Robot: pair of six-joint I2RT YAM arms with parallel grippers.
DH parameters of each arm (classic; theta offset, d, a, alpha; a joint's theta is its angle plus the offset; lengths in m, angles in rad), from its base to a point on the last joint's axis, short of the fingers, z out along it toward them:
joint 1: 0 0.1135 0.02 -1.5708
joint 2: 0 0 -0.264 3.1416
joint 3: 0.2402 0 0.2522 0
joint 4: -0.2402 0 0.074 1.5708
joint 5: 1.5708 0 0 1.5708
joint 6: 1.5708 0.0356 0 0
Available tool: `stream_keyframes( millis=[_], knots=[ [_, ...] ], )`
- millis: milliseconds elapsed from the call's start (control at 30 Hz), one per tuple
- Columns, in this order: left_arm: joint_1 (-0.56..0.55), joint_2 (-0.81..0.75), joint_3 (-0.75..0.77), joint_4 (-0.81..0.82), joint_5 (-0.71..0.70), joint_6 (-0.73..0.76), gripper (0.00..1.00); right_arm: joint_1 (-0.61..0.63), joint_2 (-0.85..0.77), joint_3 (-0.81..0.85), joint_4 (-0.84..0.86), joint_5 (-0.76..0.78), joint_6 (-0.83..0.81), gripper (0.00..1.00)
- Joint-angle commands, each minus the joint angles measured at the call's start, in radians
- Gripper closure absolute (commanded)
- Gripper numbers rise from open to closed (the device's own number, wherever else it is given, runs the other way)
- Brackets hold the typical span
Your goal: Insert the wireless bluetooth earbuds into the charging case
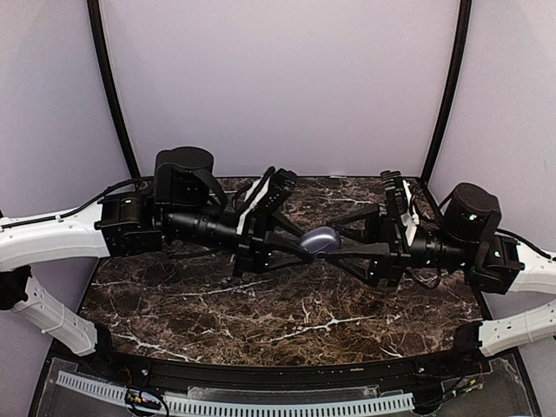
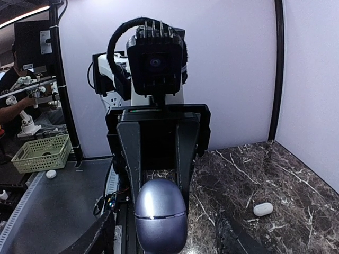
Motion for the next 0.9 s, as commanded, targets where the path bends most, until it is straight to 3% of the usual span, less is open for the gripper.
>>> stream_keyframes(
  millis=[0,200,400,767,867],
  knots=[
    [-0.004,-0.045,0.061,-0.243,-0.018,0.115,0.97,-0.003,0.029,0.076,-0.239,-0.035,-0.047,0.39],
    [-0.004,-0.021,0.112,-0.338,-0.012,0.126,1.0,-0.001,0.056,0.099,-0.292,-0.072,-0.037,0.35],
    [-0.004,-0.004,0.133,-0.354,-0.023,0.124,1.0,-0.001,0.089,0.138,-0.339,-0.1,-0.069,0.47],
    [-0.004,0.036,0.161,-0.383,-0.012,0.117,1.0,-0.001,0.117,0.155,-0.297,-0.119,-0.078,0.44],
    [-0.004,0.041,0.163,-0.382,-0.015,0.116,1.0,-0.001,0.121,0.151,-0.288,-0.123,-0.078,0.47]
  ],
)
